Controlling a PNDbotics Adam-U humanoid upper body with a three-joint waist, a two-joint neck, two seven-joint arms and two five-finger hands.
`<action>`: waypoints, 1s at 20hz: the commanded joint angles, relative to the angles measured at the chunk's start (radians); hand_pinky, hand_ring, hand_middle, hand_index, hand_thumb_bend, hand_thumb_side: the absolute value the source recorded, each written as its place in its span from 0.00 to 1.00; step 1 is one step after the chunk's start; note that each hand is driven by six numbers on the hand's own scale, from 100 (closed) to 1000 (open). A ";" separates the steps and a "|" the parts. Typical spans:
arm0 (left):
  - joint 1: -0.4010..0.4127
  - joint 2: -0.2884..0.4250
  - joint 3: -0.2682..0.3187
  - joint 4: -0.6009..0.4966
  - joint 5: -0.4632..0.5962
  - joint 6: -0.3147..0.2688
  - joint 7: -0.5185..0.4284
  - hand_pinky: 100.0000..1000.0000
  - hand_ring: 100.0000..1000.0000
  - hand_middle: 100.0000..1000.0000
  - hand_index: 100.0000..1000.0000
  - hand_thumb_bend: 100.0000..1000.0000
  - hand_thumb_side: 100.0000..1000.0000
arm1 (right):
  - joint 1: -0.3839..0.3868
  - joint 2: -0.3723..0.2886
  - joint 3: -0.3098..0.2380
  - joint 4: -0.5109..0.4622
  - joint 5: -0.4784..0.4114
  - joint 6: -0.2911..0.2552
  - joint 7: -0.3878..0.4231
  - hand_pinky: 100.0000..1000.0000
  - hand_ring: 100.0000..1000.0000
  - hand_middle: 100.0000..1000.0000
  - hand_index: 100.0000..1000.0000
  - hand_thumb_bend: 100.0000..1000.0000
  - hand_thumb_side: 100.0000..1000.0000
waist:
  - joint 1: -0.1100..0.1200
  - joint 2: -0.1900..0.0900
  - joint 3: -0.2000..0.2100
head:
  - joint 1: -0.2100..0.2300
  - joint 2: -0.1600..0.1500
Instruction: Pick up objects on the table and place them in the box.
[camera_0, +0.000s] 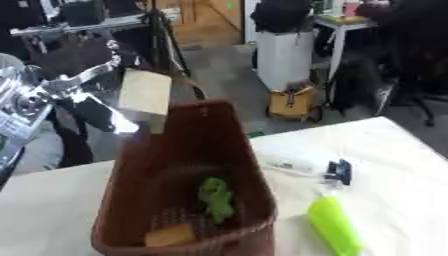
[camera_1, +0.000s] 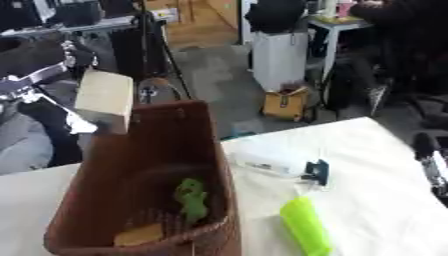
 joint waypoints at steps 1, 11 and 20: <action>-0.011 0.040 0.001 -0.022 0.016 -0.001 -0.010 0.48 0.45 0.49 0.73 0.57 0.28 | -0.006 -0.018 -0.004 -0.006 -0.003 0.000 0.000 0.49 0.56 0.68 0.78 0.28 0.59 | -0.006 -0.014 0.001 | 0.001 -0.010; 0.003 0.052 -0.018 -0.064 0.038 -0.014 -0.025 0.48 0.46 0.50 0.73 0.57 0.29 | -0.008 -0.018 -0.004 -0.006 -0.004 0.000 0.001 0.49 0.56 0.68 0.78 0.28 0.59 | -0.006 -0.016 0.003 | -0.001 0.014; 0.005 0.051 -0.020 -0.069 0.047 -0.014 -0.026 0.49 0.46 0.50 0.73 0.57 0.30 | -0.006 -0.018 -0.005 -0.005 -0.004 0.000 0.002 0.49 0.56 0.68 0.78 0.28 0.60 | -0.007 -0.015 0.006 | -0.004 0.046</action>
